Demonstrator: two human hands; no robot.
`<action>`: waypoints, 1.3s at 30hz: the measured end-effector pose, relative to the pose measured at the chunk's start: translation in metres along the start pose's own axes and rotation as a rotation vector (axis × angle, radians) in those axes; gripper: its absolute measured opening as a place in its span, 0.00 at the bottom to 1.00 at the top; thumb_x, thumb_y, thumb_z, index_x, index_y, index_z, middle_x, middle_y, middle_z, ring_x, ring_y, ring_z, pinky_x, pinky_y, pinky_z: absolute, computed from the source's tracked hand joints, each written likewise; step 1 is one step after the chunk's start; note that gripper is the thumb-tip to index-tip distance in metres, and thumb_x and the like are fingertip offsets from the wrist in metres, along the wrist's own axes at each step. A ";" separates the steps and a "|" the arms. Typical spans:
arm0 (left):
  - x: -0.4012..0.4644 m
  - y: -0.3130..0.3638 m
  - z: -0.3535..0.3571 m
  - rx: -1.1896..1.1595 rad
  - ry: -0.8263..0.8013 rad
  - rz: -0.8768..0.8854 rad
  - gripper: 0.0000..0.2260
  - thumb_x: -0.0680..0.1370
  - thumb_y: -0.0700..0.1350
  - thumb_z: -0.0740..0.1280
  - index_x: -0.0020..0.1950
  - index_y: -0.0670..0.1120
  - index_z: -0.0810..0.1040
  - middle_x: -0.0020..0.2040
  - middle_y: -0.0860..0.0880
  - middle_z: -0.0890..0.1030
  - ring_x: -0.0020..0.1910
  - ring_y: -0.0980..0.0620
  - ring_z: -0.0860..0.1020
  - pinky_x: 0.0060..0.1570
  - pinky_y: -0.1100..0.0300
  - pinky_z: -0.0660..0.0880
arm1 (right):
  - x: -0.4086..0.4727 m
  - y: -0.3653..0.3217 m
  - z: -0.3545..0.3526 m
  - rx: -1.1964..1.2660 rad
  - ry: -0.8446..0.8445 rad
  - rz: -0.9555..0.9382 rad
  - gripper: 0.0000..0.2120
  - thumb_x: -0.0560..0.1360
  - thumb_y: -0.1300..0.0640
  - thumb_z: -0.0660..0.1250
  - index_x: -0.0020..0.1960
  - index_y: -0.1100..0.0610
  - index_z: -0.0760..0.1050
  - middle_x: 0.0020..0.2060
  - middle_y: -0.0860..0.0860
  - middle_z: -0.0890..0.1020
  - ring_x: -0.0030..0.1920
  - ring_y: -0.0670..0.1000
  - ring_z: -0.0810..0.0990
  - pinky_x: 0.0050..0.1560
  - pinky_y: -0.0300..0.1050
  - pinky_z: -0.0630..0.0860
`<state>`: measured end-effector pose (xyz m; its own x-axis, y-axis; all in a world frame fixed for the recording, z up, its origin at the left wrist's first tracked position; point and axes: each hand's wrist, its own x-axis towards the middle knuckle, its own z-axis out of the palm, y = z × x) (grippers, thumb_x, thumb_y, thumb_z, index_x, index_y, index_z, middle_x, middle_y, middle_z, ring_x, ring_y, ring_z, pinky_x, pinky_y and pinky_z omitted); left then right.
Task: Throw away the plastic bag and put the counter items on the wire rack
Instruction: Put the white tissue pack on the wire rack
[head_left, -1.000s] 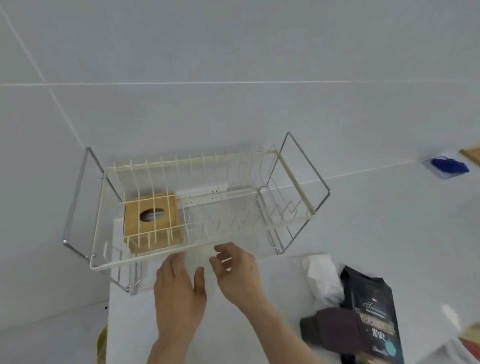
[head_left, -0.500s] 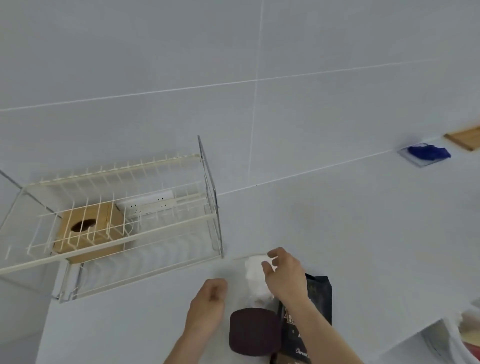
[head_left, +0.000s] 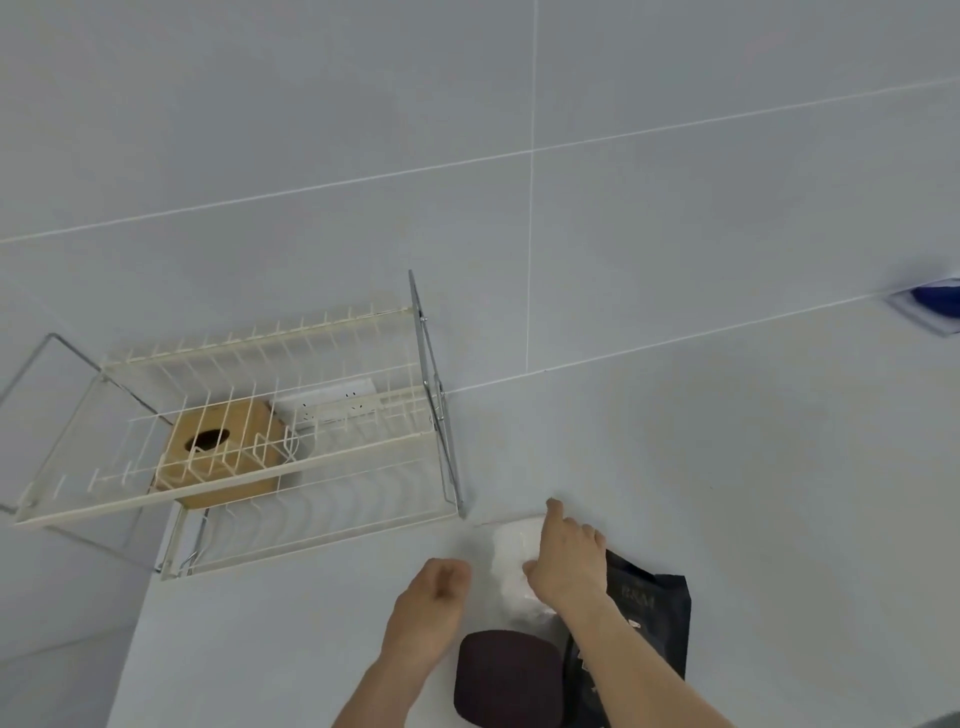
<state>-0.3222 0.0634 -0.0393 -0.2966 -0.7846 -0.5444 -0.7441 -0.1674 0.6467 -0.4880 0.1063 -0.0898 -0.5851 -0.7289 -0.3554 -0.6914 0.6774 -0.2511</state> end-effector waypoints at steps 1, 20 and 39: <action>0.001 -0.001 -0.002 -0.020 0.012 -0.004 0.15 0.81 0.56 0.58 0.65 0.53 0.74 0.62 0.54 0.79 0.56 0.53 0.74 0.58 0.58 0.69 | 0.001 -0.002 -0.002 0.142 0.016 -0.010 0.39 0.74 0.58 0.70 0.80 0.56 0.54 0.59 0.54 0.80 0.60 0.57 0.80 0.64 0.50 0.73; 0.024 -0.021 -0.076 -0.436 0.098 0.163 0.13 0.70 0.43 0.78 0.52 0.53 0.81 0.50 0.52 0.85 0.51 0.49 0.83 0.50 0.52 0.81 | -0.025 -0.062 -0.059 0.751 -0.078 -0.281 0.36 0.71 0.49 0.79 0.72 0.40 0.65 0.53 0.43 0.80 0.54 0.44 0.80 0.54 0.35 0.75; 0.099 -0.058 -0.166 -0.560 0.214 -0.087 0.19 0.72 0.35 0.65 0.57 0.54 0.68 0.51 0.52 0.79 0.46 0.49 0.80 0.45 0.51 0.77 | 0.029 -0.185 0.010 1.098 -0.193 0.284 0.10 0.74 0.56 0.74 0.53 0.60 0.80 0.42 0.54 0.80 0.40 0.54 0.80 0.36 0.44 0.83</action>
<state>-0.2088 -0.1043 -0.0421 -0.0781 -0.8470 -0.5258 -0.3146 -0.4795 0.8192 -0.3730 -0.0394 -0.0632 -0.5203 -0.5735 -0.6328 0.2526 0.6045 -0.7555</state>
